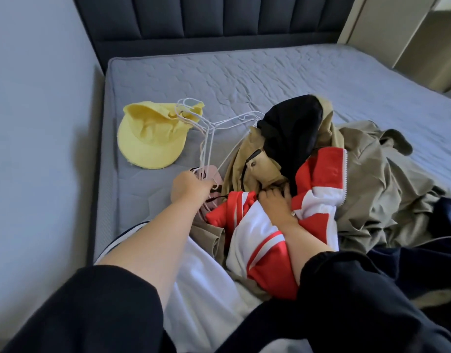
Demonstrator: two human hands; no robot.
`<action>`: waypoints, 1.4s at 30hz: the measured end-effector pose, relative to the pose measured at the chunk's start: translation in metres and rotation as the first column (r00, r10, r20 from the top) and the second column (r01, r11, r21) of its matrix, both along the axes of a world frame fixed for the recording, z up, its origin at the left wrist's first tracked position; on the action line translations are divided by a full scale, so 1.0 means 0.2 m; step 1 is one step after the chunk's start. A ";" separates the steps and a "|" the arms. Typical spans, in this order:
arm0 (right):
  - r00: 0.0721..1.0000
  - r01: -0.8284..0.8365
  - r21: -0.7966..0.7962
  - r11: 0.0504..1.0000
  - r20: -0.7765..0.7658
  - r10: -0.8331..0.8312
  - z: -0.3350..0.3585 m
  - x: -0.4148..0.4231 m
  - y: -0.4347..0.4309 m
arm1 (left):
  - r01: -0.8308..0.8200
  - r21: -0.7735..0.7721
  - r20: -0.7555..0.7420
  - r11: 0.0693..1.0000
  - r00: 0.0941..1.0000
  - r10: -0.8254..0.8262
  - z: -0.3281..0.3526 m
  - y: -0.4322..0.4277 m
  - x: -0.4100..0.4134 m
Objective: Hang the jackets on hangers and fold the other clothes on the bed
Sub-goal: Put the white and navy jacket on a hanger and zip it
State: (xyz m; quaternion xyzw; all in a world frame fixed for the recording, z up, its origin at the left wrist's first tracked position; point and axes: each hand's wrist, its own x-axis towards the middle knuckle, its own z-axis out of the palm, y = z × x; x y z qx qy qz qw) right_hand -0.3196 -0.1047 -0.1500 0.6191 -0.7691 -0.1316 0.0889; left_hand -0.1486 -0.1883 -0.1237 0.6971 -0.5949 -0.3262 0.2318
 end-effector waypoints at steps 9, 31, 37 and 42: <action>0.971 -0.098 -0.247 0.964 0.190 0.147 0.30 0.10 0.15 | -0.117 -0.001 -0.313 0.993 0.943 0.111 0.32 0.21 0.31; 0.248 0.320 -0.301 0.898 0.942 0.228 1.29 0.45 0.35 | -0.284 -0.225 -0.645 0.932 0.760 0.076 1.12 0.77 0.46; 0.119 0.401 -0.216 0.890 0.976 0.183 1.38 0.55 0.44 | -0.243 -0.165 -0.762 0.956 0.647 0.033 1.18 0.91 0.42; 0.087 0.463 -0.199 0.864 0.980 0.179 1.43 0.55 0.46 | -0.198 -0.197 -0.735 0.960 0.678 -0.010 1.13 1.00 0.37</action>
